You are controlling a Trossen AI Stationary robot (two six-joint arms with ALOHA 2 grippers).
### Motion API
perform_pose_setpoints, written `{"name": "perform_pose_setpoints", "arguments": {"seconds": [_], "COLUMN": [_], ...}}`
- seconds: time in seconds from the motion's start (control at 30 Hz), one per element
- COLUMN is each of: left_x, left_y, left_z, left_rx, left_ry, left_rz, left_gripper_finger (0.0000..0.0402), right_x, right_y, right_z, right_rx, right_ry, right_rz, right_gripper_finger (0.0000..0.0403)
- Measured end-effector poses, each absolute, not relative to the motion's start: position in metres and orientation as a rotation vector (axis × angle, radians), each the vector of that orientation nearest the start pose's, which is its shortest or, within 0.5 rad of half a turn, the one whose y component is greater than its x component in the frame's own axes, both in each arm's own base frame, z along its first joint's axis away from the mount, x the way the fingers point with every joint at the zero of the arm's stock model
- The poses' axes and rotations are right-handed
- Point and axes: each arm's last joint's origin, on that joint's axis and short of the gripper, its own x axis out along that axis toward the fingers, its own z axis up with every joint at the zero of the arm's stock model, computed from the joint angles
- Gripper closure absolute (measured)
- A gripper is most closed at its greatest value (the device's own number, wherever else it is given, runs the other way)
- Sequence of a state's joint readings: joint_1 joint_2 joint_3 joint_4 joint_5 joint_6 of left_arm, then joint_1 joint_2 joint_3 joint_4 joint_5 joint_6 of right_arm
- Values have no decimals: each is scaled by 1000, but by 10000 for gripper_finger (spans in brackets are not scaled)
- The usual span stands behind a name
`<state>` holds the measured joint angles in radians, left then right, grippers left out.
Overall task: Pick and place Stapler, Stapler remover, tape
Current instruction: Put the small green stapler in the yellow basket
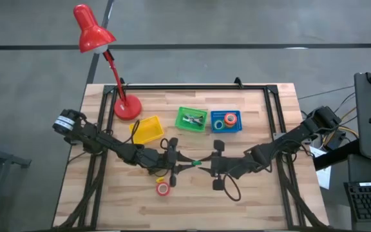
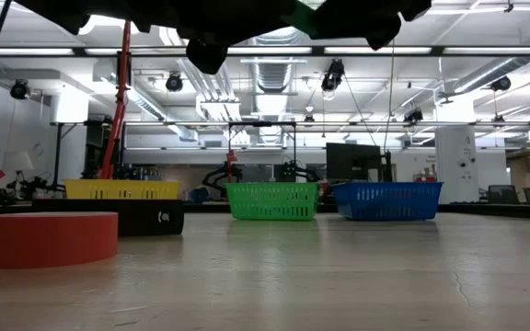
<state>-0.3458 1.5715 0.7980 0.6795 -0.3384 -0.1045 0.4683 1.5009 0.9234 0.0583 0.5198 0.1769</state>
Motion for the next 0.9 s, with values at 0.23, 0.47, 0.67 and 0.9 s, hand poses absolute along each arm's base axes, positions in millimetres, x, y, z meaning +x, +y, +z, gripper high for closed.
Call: {"name": "perform_pose_setpoints", "arguments": {"seconds": [0.23, 0.47, 0.67, 0.9], "left_x": [315, 304, 272, 224], "left_y": [-102, -97, -92, -68], "left_z": [229, 227, 236, 234], "left_rx": [-53, -36, 12, -115], "left_ry": [107, 220, 344, 390], "left_rz": [45, 195, 445, 840], "left_gripper_finger": [339, 338, 335, 334], "right_x": [285, 274, 269, 268], "right_y": [132, 139, 147, 147], "right_z": [227, 219, 216, 213], "right_rx": [-83, -55, -45, -28], "right_ry": [560, 650, 656, 659], "right_rz": [-100, -109, -90, -104], "right_gripper_finger": [216, 195, 197, 200]}}
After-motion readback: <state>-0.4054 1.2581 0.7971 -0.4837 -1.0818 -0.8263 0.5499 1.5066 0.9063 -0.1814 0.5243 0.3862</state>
